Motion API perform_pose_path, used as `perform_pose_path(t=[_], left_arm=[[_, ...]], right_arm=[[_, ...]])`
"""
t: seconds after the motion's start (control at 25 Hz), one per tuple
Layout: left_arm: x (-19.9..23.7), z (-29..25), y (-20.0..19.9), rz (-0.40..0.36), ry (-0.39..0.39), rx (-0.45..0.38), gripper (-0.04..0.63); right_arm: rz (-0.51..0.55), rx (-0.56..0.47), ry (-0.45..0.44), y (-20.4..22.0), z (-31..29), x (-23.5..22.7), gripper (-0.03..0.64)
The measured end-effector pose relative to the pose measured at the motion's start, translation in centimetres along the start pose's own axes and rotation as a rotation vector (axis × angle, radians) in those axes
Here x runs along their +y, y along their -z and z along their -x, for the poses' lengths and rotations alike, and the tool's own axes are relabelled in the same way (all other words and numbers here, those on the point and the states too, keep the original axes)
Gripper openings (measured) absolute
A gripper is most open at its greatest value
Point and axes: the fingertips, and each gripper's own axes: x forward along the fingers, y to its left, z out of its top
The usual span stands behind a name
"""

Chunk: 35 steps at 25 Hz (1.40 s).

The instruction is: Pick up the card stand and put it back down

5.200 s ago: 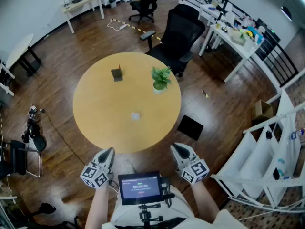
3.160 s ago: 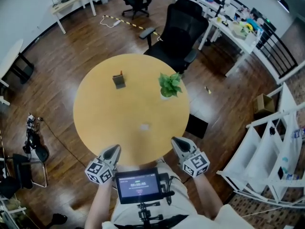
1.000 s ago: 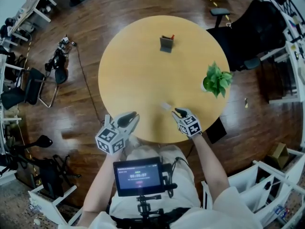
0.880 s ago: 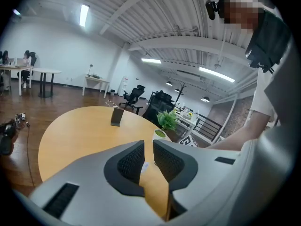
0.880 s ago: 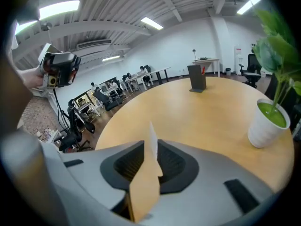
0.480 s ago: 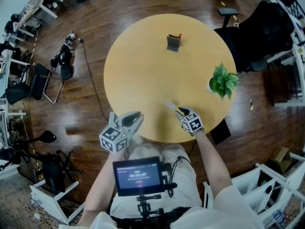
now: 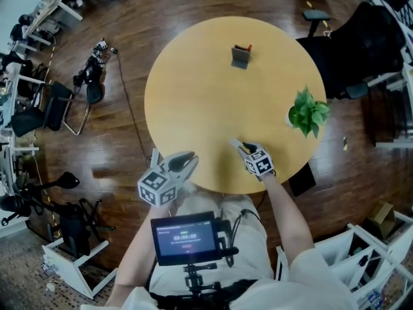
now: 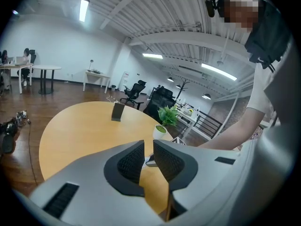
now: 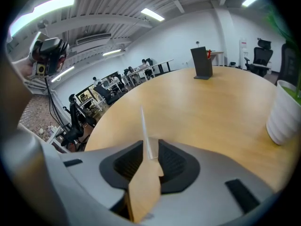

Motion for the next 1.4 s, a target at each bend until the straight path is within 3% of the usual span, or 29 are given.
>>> perform_pose_path(t=[0.84, 1.4], left_arm=[[1.1, 0.1, -0.4, 0.014, -0.029, 0.007, 0.058], [1.0, 0.9, 0.2, 0.026, -0.031, -0.001, 0.058]], right_arm=[[-0.001, 0.031, -0.035, 0.2, -2.0, 0.2, 0.107], [0.035, -0.004, 0.000, -0.4, -0.8, 0.2, 0.028]])
